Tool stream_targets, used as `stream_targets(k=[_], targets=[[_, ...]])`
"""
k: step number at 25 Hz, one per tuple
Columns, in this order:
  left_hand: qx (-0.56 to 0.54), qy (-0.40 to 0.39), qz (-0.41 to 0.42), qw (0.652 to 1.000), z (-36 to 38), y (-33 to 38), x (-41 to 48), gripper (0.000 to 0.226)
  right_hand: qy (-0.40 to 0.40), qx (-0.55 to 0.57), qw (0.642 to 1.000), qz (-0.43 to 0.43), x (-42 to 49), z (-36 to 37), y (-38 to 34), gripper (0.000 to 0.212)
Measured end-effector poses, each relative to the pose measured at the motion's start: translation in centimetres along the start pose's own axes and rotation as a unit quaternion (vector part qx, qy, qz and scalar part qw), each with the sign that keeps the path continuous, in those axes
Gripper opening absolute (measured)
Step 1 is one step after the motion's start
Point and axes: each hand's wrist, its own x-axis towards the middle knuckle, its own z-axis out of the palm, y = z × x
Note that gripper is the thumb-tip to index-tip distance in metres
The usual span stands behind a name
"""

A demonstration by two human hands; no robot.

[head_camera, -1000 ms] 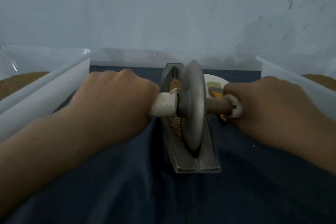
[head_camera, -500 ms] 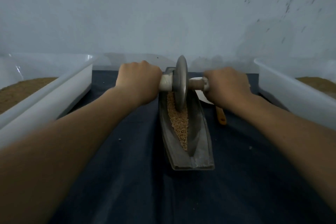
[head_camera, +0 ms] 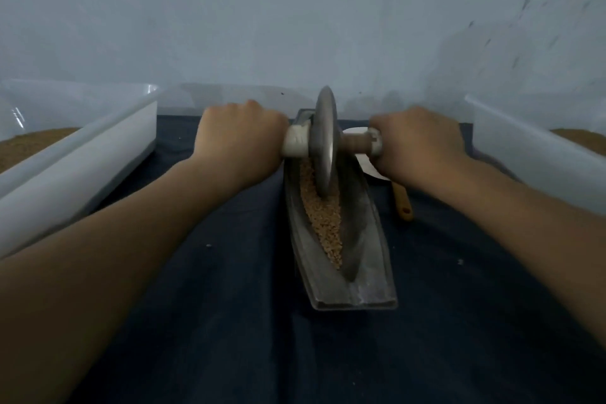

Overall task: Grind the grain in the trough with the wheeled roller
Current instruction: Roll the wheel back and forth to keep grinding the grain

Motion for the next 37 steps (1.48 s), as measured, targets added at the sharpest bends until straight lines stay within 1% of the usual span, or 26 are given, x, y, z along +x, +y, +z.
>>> stream_targets(k=[2, 4, 7, 10, 11, 12, 14, 15, 18, 20, 22, 24, 27, 29, 30, 31, 32, 34, 35, 37], targets=[[0.005, 0.003, -0.021, 1.000, 0.4, 0.2, 1.7, 0.006, 0.019, 0.022, 0.999, 0.019, 1.9, 1.2, 0.1, 0.009], [0.002, -0.001, -0.014, 1.000, 0.1, 0.3, 1.5, 0.005, 0.022, 0.026, 0.999, 0.009, 1.7, 0.9, 0.2, 0.012], [-0.030, -0.011, 0.042, 0.999, -1.0, -0.7, -2.0, 0.007, -0.003, 0.025, 0.999, -0.038, -2.1, -1.4, 0.7, 0.024], [-0.059, 0.026, 0.106, 0.992, -3.6, -2.8, -5.5, 0.016, -0.004, 0.034, 0.996, -0.081, -6.9, -4.5, 1.6, 0.018], [-0.062, 0.028, 0.112, 0.991, -3.9, -3.3, -5.7, 0.020, -0.001, 0.039, 0.995, -0.090, -7.6, -5.1, 2.0, 0.018], [-0.059, 0.008, 0.109, 0.992, -4.0, -3.4, -5.7, 0.023, -0.007, 0.035, 0.995, -0.095, -7.4, -5.3, 2.2, 0.017], [-0.056, -0.035, 0.070, 0.995, -2.5, -2.3, -4.8, 0.024, -0.042, 0.014, 0.996, -0.083, -5.3, -4.8, 1.4, 0.015], [-0.054, -0.022, 0.039, 0.998, -1.4, -1.4, -3.9, 0.021, -0.041, -0.003, 0.997, -0.065, -3.8, -3.9, 0.8, 0.015], [-0.025, 0.025, -0.048, 0.998, 1.0, 0.4, -0.9, 0.008, 0.012, -0.027, 1.000, 0.000, 0.8, -0.5, -0.7, 0.009], [-0.032, 0.029, -0.061, 0.997, 1.4, 0.6, -0.1, 0.006, 0.036, -0.027, 0.999, 0.008, 1.7, 0.2, -0.8, 0.011], [-0.031, 0.024, -0.041, 0.998, 1.0, 0.2, -0.7, 0.007, 0.040, -0.016, 0.999, -0.014, 0.4, -0.3, -0.2, 0.019], [-0.041, 0.007, 0.000, 0.999, -0.3, -0.5, -2.7, 0.014, 0.023, -0.009, 0.998, -0.054, -2.3, -1.7, 0.5, 0.025], [-0.089, 0.005, 0.068, 0.994, -2.6, -2.3, -5.5, 0.015, 0.010, 0.016, 0.993, -0.113, -6.1, -4.6, 2.0, 0.022], [-0.102, -0.018, 0.079, 0.992, -3.1, -2.7, -5.7, 0.014, 0.004, 0.027, 0.992, -0.126, -6.2, -5.1, 2.4, 0.020], [-0.091, -0.038, 0.072, 0.992, -2.7, -2.4, -5.3, 0.014, -0.001, 0.014, 0.993, -0.116, -5.6, -4.6, 2.1, 0.020], [-0.074, -0.034, 0.054, 0.995, -1.7, -1.8, -4.8, 0.016, 0.006, -0.005, 0.995, -0.097, -4.6, -3.7, 1.5, 0.021], [-0.049, -0.011, 0.032, 0.998, -0.7, -1.1, -4.1, 0.018, 0.031, -0.021, 0.996, -0.075, -3.3, -2.4, 0.9, 0.022], [-0.013, 0.044, -0.023, 0.999, 0.6, 0.2, -2.1, 0.018, 0.078, -0.018, 0.997, -0.022, -0.7, 0.4, -0.1, 0.021], [-0.006, 0.056, -0.044, 0.997, 1.0, 0.6, -1.0, 0.017, 0.085, -0.008, 0.996, 0.001, 0.3, 1.2, -0.3, 0.020], [-0.006, 0.048, -0.047, 0.998, 1.0, 0.7, 0.0, 0.016, 0.089, 0.000, 0.996, 0.011, 0.9, 1.8, -0.3, 0.019]])
